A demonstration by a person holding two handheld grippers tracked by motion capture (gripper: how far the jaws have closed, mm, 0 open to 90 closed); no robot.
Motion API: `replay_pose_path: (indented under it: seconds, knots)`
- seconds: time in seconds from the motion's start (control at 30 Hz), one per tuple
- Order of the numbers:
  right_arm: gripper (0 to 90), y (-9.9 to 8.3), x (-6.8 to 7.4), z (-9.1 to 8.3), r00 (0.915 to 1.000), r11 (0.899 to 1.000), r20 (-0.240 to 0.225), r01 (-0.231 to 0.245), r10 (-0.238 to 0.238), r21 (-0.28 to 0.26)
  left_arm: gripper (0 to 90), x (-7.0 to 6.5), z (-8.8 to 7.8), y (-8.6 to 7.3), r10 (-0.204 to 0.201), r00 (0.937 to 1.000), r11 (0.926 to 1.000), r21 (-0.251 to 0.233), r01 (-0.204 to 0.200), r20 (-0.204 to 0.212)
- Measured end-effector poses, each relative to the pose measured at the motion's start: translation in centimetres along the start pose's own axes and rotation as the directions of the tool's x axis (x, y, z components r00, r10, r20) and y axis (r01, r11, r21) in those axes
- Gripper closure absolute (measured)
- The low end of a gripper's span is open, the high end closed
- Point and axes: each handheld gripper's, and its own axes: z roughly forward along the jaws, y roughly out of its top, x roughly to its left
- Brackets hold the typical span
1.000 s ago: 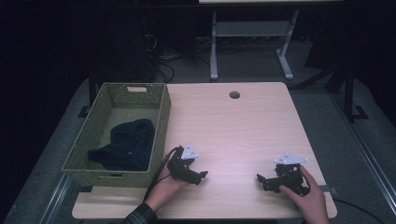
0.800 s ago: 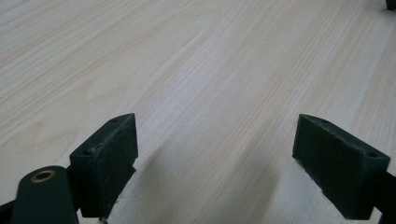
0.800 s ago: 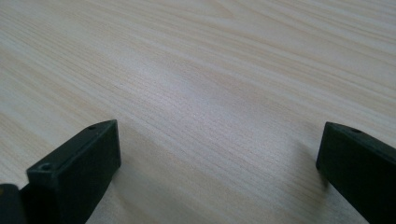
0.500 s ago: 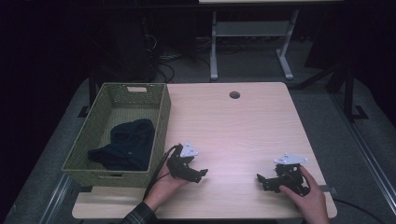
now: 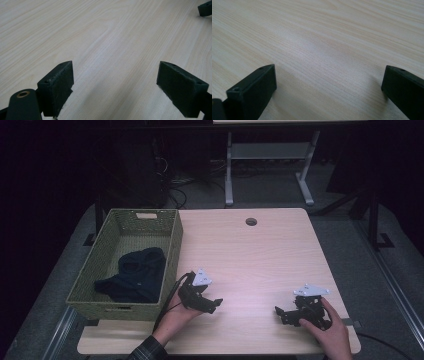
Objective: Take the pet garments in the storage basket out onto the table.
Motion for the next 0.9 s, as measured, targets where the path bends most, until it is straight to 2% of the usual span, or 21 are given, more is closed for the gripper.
replay_pose_path:
  seconds: [0.3, 0.57, 0.9]
  knots:
    - [0.0, 0.0, 0.0, 0.0, 1.0, 1.0, -0.002, 0.001, -0.001, 0.0, 13.6, 0.1, -0.3, 0.5, 0.01, 1.0, 0.9999, 0.003, -0.01, 0.002]
    - [0.0, 0.0, 0.0, 0.0, 1.0, 1.0, -0.002, 0.003, -0.003, 0.0, 13.7, 0.3, -0.9, 1.0, 0.004, 1.0, 0.9998, -0.02, -0.004, 0.003]
    - [0.0, 0.0, 0.0, 0.0, 1.0, 1.0, -0.002, 0.002, -0.002, 0.0, 13.7, 0.3, -1.3, 1.5, 0.005, 0.9999, 0.9997, -0.022, -0.005, 0.009]
